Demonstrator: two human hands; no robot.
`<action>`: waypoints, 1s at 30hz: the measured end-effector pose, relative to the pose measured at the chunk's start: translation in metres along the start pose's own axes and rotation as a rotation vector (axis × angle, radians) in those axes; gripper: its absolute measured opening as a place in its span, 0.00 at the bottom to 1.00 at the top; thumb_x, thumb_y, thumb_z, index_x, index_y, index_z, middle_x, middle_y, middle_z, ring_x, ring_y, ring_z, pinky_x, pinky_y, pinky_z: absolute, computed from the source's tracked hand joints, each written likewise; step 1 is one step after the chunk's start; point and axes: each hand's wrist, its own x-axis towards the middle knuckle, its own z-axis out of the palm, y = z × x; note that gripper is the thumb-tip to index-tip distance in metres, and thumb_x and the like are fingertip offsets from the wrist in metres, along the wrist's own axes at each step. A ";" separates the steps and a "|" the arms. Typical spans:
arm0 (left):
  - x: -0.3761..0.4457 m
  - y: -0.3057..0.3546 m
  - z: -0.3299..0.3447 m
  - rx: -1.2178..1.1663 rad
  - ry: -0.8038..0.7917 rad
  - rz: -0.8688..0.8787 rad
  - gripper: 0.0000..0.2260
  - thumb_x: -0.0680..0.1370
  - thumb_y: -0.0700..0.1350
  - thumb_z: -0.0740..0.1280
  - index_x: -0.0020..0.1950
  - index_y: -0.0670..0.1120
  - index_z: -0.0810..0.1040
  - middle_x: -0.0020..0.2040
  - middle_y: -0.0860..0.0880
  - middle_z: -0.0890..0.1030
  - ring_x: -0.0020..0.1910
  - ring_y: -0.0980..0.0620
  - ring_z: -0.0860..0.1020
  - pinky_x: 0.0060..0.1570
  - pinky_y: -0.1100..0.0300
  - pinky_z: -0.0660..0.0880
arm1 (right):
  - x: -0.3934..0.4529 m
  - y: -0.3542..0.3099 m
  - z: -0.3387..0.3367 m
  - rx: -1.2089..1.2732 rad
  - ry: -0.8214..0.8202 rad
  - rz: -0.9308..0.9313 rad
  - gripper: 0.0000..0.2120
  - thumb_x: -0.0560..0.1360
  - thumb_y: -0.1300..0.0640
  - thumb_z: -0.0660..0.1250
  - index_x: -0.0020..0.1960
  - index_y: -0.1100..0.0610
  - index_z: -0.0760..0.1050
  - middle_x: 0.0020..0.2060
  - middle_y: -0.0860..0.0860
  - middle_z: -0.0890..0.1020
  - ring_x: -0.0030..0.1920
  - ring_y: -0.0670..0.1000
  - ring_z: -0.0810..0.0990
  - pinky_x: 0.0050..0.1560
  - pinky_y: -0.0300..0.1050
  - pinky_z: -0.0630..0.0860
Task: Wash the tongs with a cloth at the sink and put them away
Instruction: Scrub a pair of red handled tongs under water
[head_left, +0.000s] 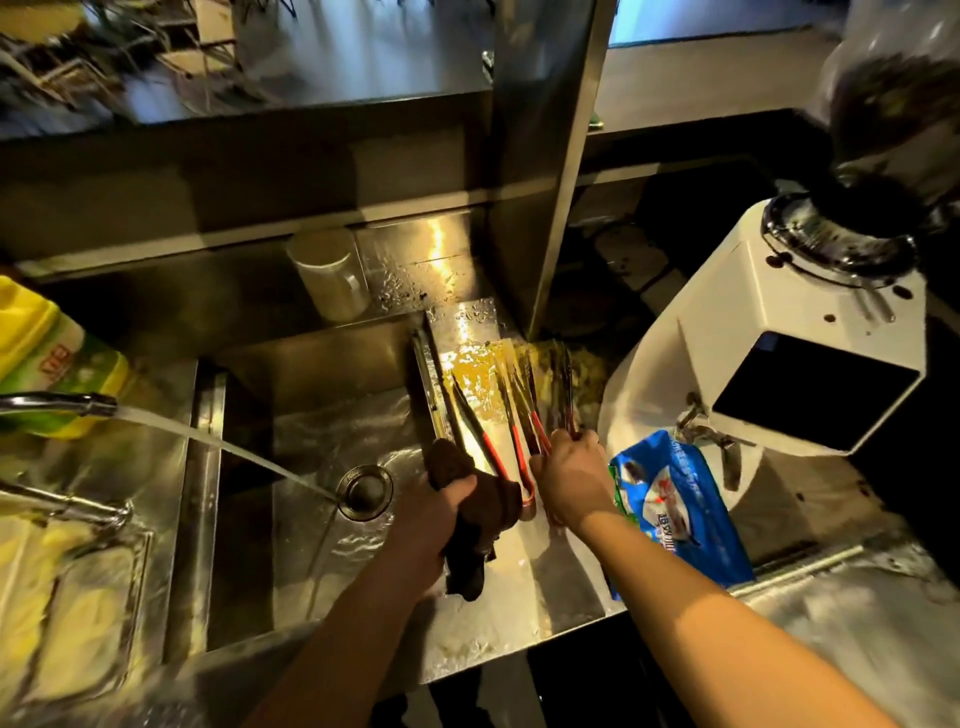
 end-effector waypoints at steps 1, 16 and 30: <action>-0.002 0.006 0.001 -0.015 -0.017 0.019 0.10 0.77 0.41 0.70 0.55 0.37 0.80 0.47 0.38 0.83 0.45 0.41 0.84 0.48 0.49 0.80 | -0.001 -0.001 -0.007 0.019 0.017 -0.012 0.18 0.80 0.50 0.60 0.65 0.61 0.72 0.60 0.62 0.72 0.60 0.63 0.74 0.59 0.52 0.74; -0.013 0.048 -0.085 -0.356 0.053 0.092 0.03 0.79 0.38 0.67 0.48 0.40 0.79 0.41 0.40 0.81 0.38 0.44 0.81 0.40 0.54 0.78 | -0.055 -0.084 -0.050 1.449 -0.376 0.083 0.11 0.75 0.65 0.70 0.55 0.62 0.71 0.41 0.60 0.80 0.31 0.53 0.81 0.28 0.42 0.79; 0.023 0.067 -0.208 -0.488 0.174 0.032 0.15 0.80 0.47 0.63 0.61 0.38 0.79 0.55 0.35 0.82 0.50 0.37 0.82 0.58 0.37 0.77 | -0.105 -0.205 0.022 0.906 -0.721 -0.113 0.05 0.73 0.58 0.67 0.47 0.59 0.76 0.38 0.57 0.76 0.24 0.47 0.67 0.22 0.38 0.59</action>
